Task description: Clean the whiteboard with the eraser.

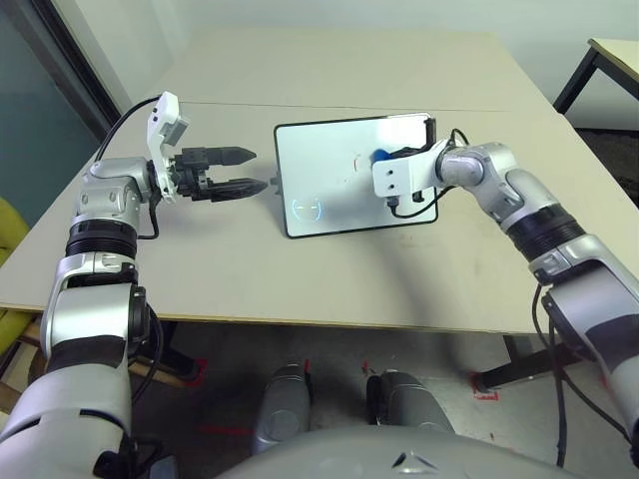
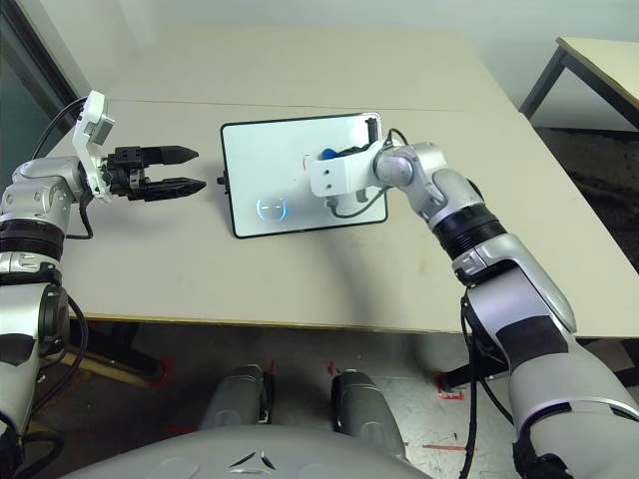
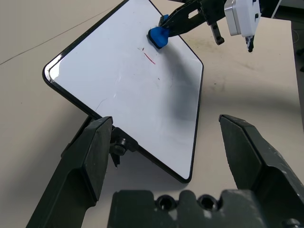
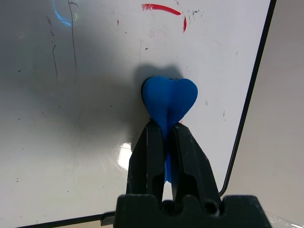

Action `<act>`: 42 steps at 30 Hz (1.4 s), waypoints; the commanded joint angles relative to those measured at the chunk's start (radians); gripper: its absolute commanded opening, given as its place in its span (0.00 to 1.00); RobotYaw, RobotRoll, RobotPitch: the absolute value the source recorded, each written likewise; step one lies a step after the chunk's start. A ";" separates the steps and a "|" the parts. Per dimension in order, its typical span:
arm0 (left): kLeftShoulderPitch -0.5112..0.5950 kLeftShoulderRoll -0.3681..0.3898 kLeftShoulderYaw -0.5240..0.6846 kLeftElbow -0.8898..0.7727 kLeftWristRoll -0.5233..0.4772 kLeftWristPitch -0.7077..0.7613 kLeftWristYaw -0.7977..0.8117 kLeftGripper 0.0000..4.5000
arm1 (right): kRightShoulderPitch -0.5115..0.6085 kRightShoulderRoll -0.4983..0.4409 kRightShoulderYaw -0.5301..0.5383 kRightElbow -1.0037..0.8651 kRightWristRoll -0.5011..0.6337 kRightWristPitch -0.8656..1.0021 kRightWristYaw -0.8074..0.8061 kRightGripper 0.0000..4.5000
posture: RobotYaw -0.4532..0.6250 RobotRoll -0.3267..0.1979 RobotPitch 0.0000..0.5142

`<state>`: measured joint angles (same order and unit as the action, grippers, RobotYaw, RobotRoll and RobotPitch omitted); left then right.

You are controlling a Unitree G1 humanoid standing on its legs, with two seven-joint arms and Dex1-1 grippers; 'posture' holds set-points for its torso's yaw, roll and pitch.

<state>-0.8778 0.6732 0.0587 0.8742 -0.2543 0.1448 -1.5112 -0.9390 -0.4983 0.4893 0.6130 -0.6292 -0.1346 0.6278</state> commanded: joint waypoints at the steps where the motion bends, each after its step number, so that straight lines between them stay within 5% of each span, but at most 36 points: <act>1: -0.012 0.000 -0.009 0.003 0.012 -0.006 -0.003 1.00 | -0.026 0.009 -0.006 0.024 -0.002 0.009 -0.006 0.00 | 0.55 0.62 0.06; 22: -0.013 0.001 -0.006 0.002 0.011 -0.010 0.000 1.00 | -0.057 0.146 0.052 0.008 -0.041 0.010 0.011 0.00 | 0.56 0.62 0.06; 42: -0.002 0.003 -0.003 -0.012 0.006 -0.005 0.002 1.00 | -0.026 0.149 0.073 0.009 -0.055 -0.002 0.022 0.00 | 0.58 0.62 0.05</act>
<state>-0.8789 0.6730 0.0589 0.8738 -0.2531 0.1393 -1.5104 -0.9850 -0.3368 0.5464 0.6065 -0.6743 -0.1357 0.6415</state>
